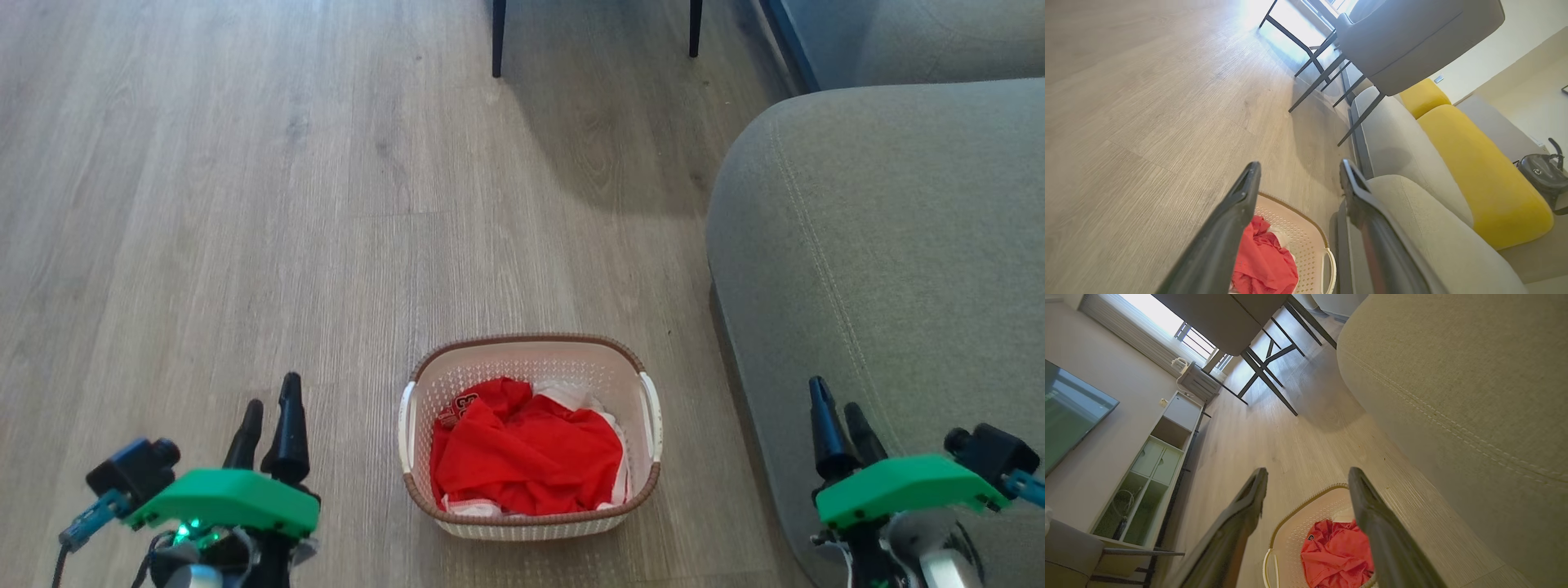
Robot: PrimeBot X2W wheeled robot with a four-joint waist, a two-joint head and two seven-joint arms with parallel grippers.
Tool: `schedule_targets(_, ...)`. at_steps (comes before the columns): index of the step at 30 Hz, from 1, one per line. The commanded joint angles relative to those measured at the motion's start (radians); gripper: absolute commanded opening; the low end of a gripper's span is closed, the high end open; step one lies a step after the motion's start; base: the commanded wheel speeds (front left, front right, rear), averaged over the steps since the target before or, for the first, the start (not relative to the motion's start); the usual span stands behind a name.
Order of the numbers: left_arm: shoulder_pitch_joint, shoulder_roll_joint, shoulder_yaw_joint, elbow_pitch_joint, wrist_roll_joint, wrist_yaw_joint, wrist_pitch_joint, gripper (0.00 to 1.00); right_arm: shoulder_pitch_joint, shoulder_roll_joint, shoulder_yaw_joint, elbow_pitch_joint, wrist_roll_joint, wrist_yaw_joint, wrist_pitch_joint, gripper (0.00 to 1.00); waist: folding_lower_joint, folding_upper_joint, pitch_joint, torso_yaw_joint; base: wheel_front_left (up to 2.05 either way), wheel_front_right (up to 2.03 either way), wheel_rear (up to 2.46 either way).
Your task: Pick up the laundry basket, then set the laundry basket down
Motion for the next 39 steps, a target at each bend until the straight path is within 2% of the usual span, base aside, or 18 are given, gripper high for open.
schedule_targets(1,-0.021,0.010,0.007,-0.043,0.043,0.004,-0.013,1.00,-0.032,-0.012,0.020,-0.043,-0.040,0.000,-0.019,1.00,0.0000,0.0000,-0.001,0.000,0.00,0.00,0.00)
schedule_targets(39,0.028,0.032,-0.068,-0.080,0.524,0.074,-0.121,1.00,-0.017,-0.017,0.098,-0.088,-0.501,0.000,-0.128,1.00,0.0000,0.0000,-0.007,0.001,0.00,0.00,0.00)
